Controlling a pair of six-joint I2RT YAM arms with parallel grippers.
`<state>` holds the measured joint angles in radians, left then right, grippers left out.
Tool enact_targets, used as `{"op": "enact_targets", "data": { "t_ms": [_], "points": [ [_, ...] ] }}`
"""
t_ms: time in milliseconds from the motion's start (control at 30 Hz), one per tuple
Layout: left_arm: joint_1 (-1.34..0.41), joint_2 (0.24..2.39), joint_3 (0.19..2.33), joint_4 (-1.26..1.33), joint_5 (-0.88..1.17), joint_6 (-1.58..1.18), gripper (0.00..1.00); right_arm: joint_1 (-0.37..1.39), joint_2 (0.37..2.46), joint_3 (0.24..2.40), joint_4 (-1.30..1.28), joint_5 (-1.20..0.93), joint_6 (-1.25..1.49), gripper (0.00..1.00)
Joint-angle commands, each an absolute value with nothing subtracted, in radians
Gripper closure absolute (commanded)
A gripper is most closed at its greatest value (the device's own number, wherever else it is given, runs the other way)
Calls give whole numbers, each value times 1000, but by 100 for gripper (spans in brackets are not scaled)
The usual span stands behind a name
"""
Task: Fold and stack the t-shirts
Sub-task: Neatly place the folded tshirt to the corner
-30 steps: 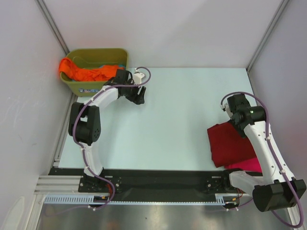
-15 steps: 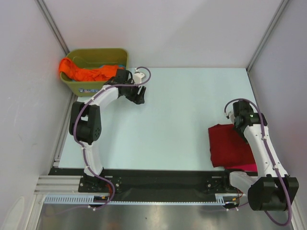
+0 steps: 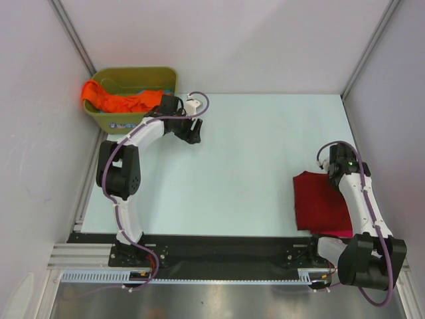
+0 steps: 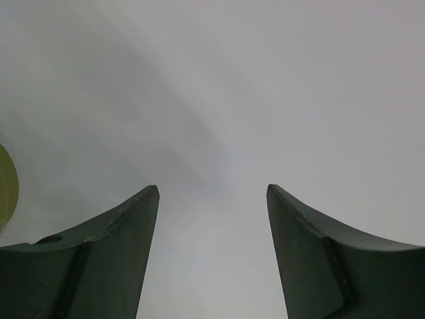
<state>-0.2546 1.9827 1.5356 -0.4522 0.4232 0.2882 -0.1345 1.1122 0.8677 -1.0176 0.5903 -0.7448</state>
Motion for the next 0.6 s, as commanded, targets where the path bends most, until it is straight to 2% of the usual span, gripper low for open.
{"op": "enact_targets", "data": {
  "t_ms": [0, 167, 567],
  "points": [
    [-242, 1983, 1577, -440, 453, 287, 28, -152, 1104, 819, -1002, 682, -876, 100],
    [-238, 1990, 1571, -442, 453, 288, 28, -215, 1126, 790, -847, 733, -937, 100],
    [-233, 1991, 1569, -446, 448, 285, 28, -316, 1192, 758, -672, 700, -1034, 100]
  ]
}}
